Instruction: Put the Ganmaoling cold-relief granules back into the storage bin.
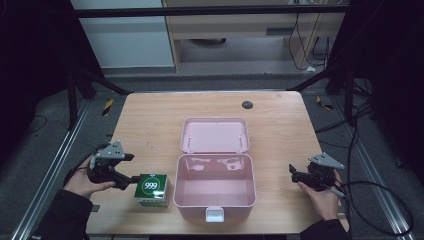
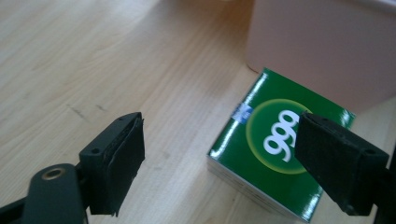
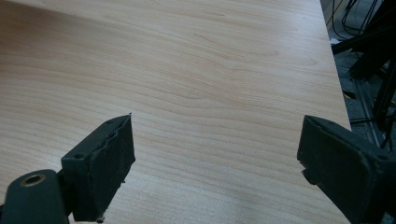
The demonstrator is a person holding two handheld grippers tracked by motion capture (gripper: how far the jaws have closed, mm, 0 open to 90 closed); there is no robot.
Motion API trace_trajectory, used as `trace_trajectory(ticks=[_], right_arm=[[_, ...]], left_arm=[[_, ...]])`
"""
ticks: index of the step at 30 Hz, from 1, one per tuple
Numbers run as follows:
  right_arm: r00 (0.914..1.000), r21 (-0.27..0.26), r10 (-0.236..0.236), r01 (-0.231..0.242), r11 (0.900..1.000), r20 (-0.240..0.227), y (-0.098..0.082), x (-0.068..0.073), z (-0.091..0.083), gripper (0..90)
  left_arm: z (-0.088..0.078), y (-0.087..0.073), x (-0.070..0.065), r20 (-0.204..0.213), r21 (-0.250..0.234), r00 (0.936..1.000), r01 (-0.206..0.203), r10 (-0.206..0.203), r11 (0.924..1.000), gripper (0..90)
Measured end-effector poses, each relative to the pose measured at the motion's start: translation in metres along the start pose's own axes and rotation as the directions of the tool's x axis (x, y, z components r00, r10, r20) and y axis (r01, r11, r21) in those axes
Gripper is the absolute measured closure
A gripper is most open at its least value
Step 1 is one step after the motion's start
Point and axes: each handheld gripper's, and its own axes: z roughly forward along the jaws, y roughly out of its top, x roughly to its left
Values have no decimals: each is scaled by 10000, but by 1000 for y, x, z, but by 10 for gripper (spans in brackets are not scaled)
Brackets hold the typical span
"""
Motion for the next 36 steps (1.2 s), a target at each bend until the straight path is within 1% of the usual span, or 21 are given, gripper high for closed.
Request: trace_trajectory(ticks=[1,2,3,4,6,9,10,12,13,15,17,22,23,24,25,28,30,31,32,34,36], right_arm=[[10000,25,-67,67,10000,-3,0,0,1,109],[10000,25,-67,67,10000,-3,0,0,1,109],[10000,37,-97,97,9999,-7,0,0,1,108],[9999,38,-110,110,9999,-16,0,0,1,106],[10000,62,-95,95,9999,-21,0,0,1,104],[9999,89,-138,138,9999,-58,-1,1,2,100],[9999,89,-138,138,9999,-58,-1,1,2,100],[9998,117,-190,191,9998,-55,-1,1,3,98],[9998,147,-169,170,9997,-83,-1,1,3,94],[9998,169,-192,194,9997,-102,-1,1,3,92],[9997,169,-222,224,9996,-101,-1,1,4,91],[9997,187,-231,234,9996,-128,-2,1,4,87],[9996,215,-251,253,9994,-134,-2,1,4,86],[9996,227,-247,250,9994,-157,-2,2,4,86],[9995,245,-259,264,9994,-172,-2,2,5,86],[9993,299,-310,315,9991,-184,-2,2,5,83],[9993,320,-329,335,9989,-195,-2,2,6,82],[9992,345,-326,334,9988,-226,-2,3,6,81],[9992,351,-329,337,9988,-231,-2,3,6,80],[9991,371,-352,361,9987,-238,-2,3,6,78],[9990,383,-376,386,9985,-248,-2,3,7,77]], left_arm=[[3,1,-3,195,310,9991,-371,365,9988,143],[3,1,-3,195,310,9991,-371,365,9988,138],[4,2,-5,326,428,9982,-515,502,9978,133],[7,4,-8,510,650,9958,-792,760,9947,133],[9,5,-10,697,782,9928,-1032,978,9916,130],[11,8,-13,910,979,9858,-1497,1409,9839,116],[11,8,-13,910,979,9858,-1497,1409,9839,108],[13,9,-14,1010,1070,9809,-1769,1663,9784,106],[15,10,-15,1068,1200,9760,-2022,1898,9720,96],[16,11,-17,1147,1280,9725,-2169,2028,9678,93],[17,12,-17,1198,1279,9700,-2262,2114,9657,91],[18,12,-17,1268,1276,9679,-2330,2171,9641,92],[19,12,-17,1345,1392,9660,-2390,2208,9610,93],[19,12,-17,1345,1392,9660,-2390,2208,9610,93],[20,13,-18,1402,1526,9642,-2456,2250,9573,94],[22,13,-18,1507,1606,9628,-2478,2244,9554,93],[24,14,-18,1576,1724,9604,-2558,2297,9512,92],[27,16,-19,1621,1846,9584,-2633,2349,9469,89],[28,16,-19,1627,1910,9575,-2674,2382,9445,88],[30,18,-19,1772,1951,9533,-2775,2444,9407,84],[33,19,-20,1887,2038,9491,-2892,2524,9353,80]])
